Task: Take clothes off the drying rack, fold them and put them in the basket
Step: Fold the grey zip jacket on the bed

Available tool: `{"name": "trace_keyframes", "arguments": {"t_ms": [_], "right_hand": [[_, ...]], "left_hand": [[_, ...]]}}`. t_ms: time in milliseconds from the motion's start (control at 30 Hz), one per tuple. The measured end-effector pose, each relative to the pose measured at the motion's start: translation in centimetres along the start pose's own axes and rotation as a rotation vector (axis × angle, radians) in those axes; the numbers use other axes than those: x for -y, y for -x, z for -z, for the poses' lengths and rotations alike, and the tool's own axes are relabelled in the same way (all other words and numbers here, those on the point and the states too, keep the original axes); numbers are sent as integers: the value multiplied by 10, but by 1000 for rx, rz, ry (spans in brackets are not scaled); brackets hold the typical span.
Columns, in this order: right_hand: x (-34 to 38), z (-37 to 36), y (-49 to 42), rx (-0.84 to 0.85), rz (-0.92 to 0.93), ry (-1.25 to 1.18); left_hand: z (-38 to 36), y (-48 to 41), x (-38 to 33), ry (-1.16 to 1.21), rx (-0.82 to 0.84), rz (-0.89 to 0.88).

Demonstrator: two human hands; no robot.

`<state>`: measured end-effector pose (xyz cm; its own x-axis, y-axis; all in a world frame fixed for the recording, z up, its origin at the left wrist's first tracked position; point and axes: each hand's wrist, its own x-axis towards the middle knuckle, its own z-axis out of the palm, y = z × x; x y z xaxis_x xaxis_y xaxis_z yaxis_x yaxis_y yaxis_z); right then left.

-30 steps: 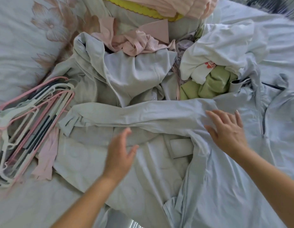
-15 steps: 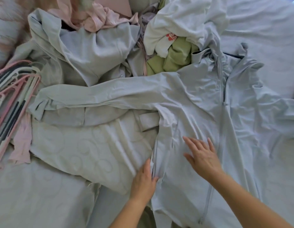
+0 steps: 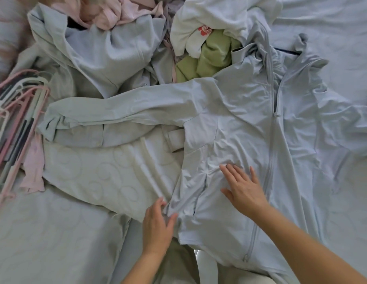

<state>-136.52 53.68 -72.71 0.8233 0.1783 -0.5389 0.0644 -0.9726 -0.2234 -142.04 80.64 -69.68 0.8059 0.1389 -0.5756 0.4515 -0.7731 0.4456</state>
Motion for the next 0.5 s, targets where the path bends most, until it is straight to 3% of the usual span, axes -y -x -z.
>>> {"name": "trace_keyframes", "arguments": {"t_ms": [133,267,367,500], "right_hand": [[5,-5,8,-25,-27,35],[8,-8,16,2,-47,5],[3,-8,21,-2,-31,10],[-3,-10,24,-8,94,31]], "left_hand": [[-22,-6,-22,-97,138,-57],[-30,-11,-32,-51,132,104],[-21,-1,-13,28,97,115],[-1,7,19,12,69,184]]}}
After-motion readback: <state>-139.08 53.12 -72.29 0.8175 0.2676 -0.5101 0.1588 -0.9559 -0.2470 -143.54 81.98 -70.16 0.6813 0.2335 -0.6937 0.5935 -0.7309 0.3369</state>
